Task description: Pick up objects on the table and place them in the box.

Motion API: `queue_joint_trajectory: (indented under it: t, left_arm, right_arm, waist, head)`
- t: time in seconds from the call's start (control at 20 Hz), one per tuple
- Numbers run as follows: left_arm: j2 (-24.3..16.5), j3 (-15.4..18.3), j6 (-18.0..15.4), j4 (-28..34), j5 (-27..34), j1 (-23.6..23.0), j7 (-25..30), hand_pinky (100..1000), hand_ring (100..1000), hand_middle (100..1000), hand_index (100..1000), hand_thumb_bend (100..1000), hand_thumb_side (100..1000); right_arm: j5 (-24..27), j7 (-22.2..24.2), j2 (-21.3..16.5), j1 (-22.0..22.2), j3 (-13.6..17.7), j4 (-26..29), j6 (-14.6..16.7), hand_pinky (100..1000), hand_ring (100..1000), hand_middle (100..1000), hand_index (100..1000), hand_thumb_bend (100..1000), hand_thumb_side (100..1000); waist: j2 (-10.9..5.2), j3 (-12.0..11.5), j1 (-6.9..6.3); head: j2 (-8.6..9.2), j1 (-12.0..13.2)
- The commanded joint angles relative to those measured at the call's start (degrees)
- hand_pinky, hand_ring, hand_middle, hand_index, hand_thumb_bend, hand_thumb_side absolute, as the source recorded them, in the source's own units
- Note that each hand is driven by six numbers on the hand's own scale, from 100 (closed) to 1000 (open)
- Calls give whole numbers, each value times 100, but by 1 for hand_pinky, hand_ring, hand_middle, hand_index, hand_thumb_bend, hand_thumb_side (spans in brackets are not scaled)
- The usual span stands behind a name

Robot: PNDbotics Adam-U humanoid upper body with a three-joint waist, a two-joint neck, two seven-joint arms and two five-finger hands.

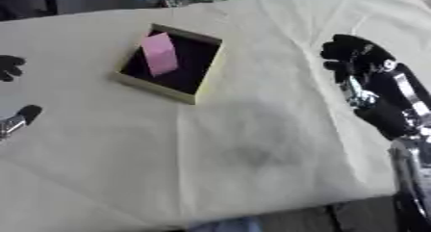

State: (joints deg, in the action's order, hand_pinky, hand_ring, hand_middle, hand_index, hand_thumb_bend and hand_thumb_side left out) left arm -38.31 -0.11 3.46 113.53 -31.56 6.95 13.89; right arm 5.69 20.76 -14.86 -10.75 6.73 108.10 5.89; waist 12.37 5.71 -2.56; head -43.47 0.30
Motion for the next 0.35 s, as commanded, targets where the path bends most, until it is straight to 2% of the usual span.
queue_joint_trajectory:
  t: [0.05, 0.35]
  left_arm:
    - [11, 117, 51, 107, -13, -16, -83, 761, 689, 682, 887, 386, 516]
    - [137, 118, 128, 107, 6, -51, -130, 757, 683, 678, 886, 380, 526]
  right_arm:
    - [-37, 10, -56, -32, 41, 85, 14, 854, 846, 789, 880, 100, 401]
    - [-61, 30, -46, -25, 42, 73, 30, 853, 844, 788, 880, 100, 397]
  waist:
    - [-68, -21, 23]
    - [-38, 22, 76]
  head:
    - [-63, 88]
    - [-65, 203]
